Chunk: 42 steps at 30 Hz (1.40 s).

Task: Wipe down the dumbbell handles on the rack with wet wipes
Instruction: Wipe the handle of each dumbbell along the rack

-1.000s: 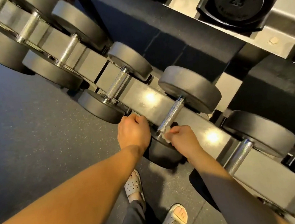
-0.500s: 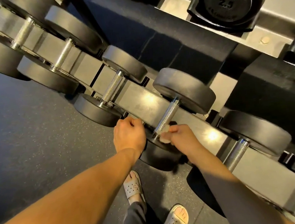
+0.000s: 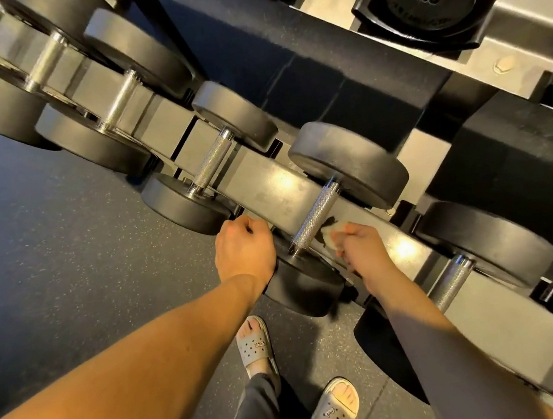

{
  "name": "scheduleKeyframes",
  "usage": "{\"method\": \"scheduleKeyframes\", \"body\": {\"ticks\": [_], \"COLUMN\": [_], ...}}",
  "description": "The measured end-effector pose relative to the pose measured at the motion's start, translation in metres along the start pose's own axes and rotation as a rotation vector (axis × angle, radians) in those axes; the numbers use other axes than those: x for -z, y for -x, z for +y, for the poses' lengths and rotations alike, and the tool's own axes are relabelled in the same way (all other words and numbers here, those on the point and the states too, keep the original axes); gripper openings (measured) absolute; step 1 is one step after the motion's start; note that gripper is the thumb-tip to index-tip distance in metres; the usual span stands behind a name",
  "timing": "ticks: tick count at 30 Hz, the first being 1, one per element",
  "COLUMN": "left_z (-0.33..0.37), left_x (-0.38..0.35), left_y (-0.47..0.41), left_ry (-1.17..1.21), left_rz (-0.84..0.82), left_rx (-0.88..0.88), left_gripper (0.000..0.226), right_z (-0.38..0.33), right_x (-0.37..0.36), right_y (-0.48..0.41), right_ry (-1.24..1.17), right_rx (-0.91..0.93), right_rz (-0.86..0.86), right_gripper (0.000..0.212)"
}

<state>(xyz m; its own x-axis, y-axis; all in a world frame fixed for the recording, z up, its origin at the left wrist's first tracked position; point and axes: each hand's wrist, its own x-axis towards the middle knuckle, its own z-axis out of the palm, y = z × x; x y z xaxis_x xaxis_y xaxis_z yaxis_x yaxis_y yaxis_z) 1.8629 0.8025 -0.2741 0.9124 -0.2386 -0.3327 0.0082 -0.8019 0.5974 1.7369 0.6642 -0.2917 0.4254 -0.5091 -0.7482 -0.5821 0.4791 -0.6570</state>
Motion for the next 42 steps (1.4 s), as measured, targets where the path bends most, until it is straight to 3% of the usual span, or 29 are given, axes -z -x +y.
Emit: {"method": "scheduleKeyframes", "body": {"ticks": [2, 5, 13, 17, 21, 24, 30, 38, 42], "left_z": [-0.001, -0.002, -0.003, -0.002, -0.003, -0.003, 0.002, 0.003, 0.005], "left_x": [-0.001, -0.001, -0.002, -0.001, -0.002, -0.002, -0.001, 0.000, 0.001], "left_y": [-0.001, -0.002, -0.002, -0.001, -0.001, 0.000, 0.002, 0.002, 0.003], "left_ry": [0.005, 0.001, -0.001, 0.027, 0.049, 0.058, 0.043, 0.031, 0.037], "left_rz": [-0.007, -0.011, -0.004, -0.021, -0.028, -0.017, -0.016, -0.033, -0.029], "left_rx": [0.006, 0.013, -0.005, 0.020, 0.027, 0.026, 0.038, 0.060, 0.054], "left_gripper": [0.034, 0.033, 0.034, 0.032, 0.033, 0.034, 0.038, 0.038, 0.046], "right_z": [-0.002, 0.001, 0.012, -0.019, -0.054, -0.068, -0.087, -0.106, -0.108], "right_x": [-0.005, -0.026, -0.023, -0.019, -0.025, -0.029, -0.049, -0.095, -0.097], "right_y": [-0.008, -0.009, 0.017, 0.025, 0.026, 0.021, 0.012, -0.022, -0.013], "right_ry": [-0.005, 0.225, 0.451, 0.927, 1.464, 1.628, 1.618, 1.787, 1.855], "right_rx": [-0.069, -0.072, 0.200, 0.469, 0.801, 0.900, 0.784, 0.242, 0.222], "right_rz": [-0.058, -0.199, -0.068, -0.192, -0.367, -0.476, -0.521, -0.734, -0.755], "right_gripper": [0.023, 0.028, 0.030, 0.038, 0.018, 0.011, 0.004, 0.023, 0.015]}}
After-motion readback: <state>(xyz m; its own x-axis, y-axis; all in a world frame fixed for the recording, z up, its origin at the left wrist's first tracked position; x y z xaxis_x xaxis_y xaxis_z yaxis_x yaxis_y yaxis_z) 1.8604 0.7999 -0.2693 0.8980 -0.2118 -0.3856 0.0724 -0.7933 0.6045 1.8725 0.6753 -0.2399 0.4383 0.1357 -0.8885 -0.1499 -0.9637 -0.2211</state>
